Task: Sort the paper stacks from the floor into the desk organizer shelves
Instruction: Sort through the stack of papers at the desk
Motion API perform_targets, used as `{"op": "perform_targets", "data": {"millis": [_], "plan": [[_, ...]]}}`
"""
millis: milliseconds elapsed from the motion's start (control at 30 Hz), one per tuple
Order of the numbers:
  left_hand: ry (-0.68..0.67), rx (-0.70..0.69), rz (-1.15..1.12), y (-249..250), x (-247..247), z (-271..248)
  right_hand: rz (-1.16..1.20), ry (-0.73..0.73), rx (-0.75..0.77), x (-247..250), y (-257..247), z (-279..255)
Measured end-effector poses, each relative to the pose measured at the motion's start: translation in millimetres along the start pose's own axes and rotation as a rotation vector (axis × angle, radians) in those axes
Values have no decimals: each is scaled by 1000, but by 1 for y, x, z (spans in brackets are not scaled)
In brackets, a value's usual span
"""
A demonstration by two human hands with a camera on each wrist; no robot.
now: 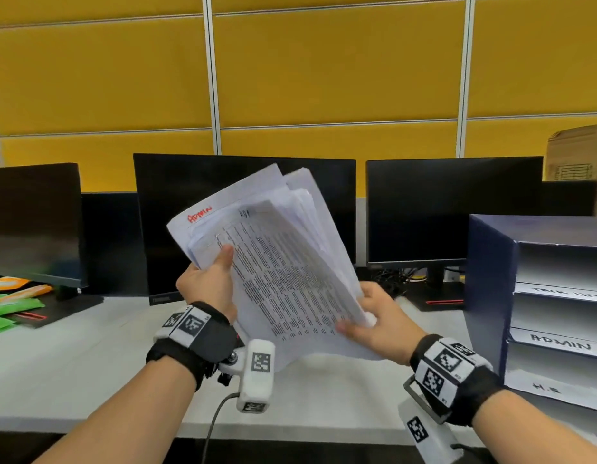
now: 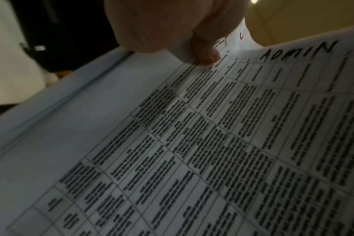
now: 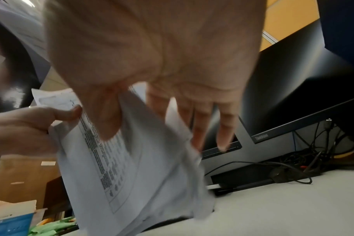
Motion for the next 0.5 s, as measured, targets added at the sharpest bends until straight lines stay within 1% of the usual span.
{"op": "perform_targets", "data": {"millis": [100, 133, 167, 200, 300, 333, 433, 467, 500], "plan": [[-115, -18, 66, 3, -9, 0, -208, -324, -66, -16, 9, -4], [-146, -15, 80, 4, -11, 0, -254, -383, -91, -19, 10, -6], [-179, 0, 88, 5, -13, 1, -254, -391, -116, -20, 14, -7], [-211, 22, 95, 6, -14, 2, -187, -346, -139, -19, 16, -6], [-300, 80, 128, 11, -12, 7, 227, -119, -165, -6, 14, -4], [-323, 94, 142, 12, -11, 8, 275, -54, -155, 0, 15, -3], [-387, 109, 202, 13, -12, 4, 179, 158, -123, 20, 16, 0], [-404, 110, 213, 12, -14, 2, 219, 196, -99, 23, 12, 2], [-421, 105, 214, 11, -16, 0, 324, 204, -79, 26, 5, 4]]}}
Point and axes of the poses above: each hand's wrist, its own z-axis towards the middle knuckle, its own x-axis out of the back of the hand, y = z × x, the point moved 6 cm from there along z, towards the middle knuckle, and after that the axes turned 14 degrees about -z, right-handed, at the moved point
